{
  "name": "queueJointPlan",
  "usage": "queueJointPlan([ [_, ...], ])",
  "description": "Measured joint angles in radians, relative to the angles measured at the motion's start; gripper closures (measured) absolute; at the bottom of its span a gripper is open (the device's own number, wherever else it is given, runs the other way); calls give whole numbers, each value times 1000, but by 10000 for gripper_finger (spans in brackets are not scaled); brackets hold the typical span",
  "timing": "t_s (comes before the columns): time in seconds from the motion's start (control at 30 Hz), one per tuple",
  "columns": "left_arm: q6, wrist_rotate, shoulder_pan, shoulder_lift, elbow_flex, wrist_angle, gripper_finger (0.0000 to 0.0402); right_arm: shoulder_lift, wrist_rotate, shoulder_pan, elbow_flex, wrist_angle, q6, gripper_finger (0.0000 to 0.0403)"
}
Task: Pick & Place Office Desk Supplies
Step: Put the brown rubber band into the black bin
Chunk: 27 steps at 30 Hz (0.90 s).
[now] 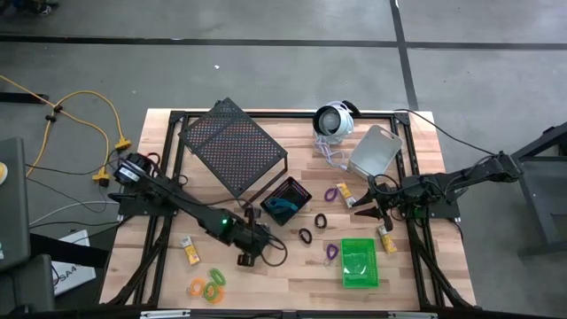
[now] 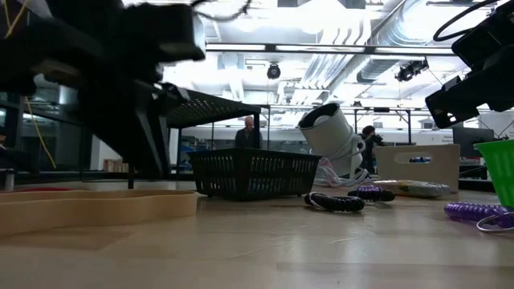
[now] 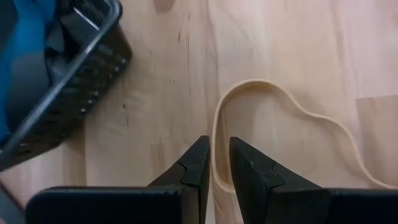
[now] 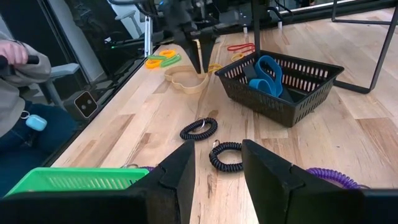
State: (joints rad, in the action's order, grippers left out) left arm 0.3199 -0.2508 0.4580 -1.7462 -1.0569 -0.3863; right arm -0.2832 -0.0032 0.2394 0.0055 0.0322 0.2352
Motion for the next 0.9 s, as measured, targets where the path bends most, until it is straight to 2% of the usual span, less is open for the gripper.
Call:
queueJointPlan([
  [0.2,33,80,-43,-19,0,4,346,0,0,0,0,0,0,283],
  [0.9,53,88,-30,-41,0,1,346,0,0,0,0,-1,0,283],
])
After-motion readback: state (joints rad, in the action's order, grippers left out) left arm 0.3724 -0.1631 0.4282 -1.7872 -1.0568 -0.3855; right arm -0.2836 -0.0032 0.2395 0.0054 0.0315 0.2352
